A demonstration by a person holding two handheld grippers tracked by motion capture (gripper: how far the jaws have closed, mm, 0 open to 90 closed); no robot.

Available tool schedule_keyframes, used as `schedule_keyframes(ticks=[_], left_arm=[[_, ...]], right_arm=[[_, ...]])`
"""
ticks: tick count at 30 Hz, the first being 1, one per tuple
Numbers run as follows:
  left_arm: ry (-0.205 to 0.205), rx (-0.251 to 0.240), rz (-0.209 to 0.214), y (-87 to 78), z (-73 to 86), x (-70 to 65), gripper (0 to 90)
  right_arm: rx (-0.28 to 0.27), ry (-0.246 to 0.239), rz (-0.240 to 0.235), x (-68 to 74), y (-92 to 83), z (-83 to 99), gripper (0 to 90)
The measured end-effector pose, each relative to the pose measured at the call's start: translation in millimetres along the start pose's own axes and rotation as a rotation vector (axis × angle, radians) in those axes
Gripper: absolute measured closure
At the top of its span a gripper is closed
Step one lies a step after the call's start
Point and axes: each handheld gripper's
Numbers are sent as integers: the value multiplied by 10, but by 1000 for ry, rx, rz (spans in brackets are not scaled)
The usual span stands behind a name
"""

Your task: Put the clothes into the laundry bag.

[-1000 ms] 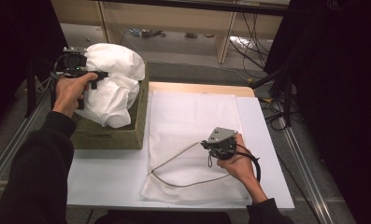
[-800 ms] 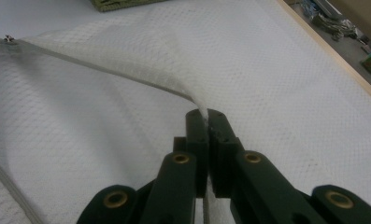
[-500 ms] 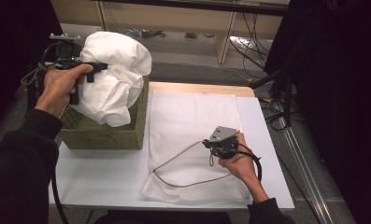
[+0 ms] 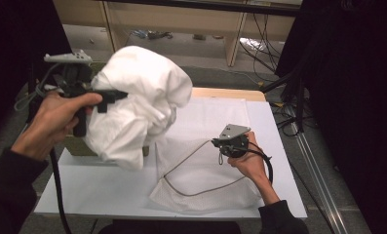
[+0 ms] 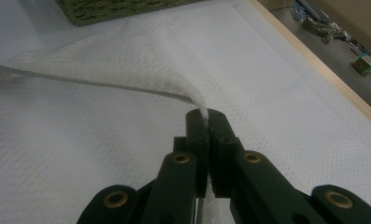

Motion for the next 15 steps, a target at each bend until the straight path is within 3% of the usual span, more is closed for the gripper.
schedule_keyframes(ticks=[2, 5, 7, 9, 11, 14, 15], left_arm=[[-10, 11, 50, 20, 98, -104, 576], [-41, 20, 161, 75, 317, -224, 575], [-43, 34, 202, 129, 463, -294, 575], [-3, 65, 230, 186, 590, -374, 575], [0, 91, 246, 246, 708, -449, 573], [34, 125, 281, 365, 843, -497, 571], [29, 137, 291, 413, 885, -508, 569]], right_arm=[[-8, 15, -5, -20, -4, -13, 896], [-20, 29, -9, -67, -30, -12, 896], [-30, 24, -1, -107, -39, -1, 896], [-36, 36, 3, -150, -56, 9, 896], [-47, 54, 9, -169, -70, 9, 896], [-55, 51, 13, -174, -73, -5, 896], [-62, 38, 18, -174, -69, -18, 897]])
Point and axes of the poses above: each handheld gripper's, and its own axes: y roughly forward along the jaws, z roughly out of its underside, x roughly to its left, and after that the axes turned 3 degrees about -y, right-handed
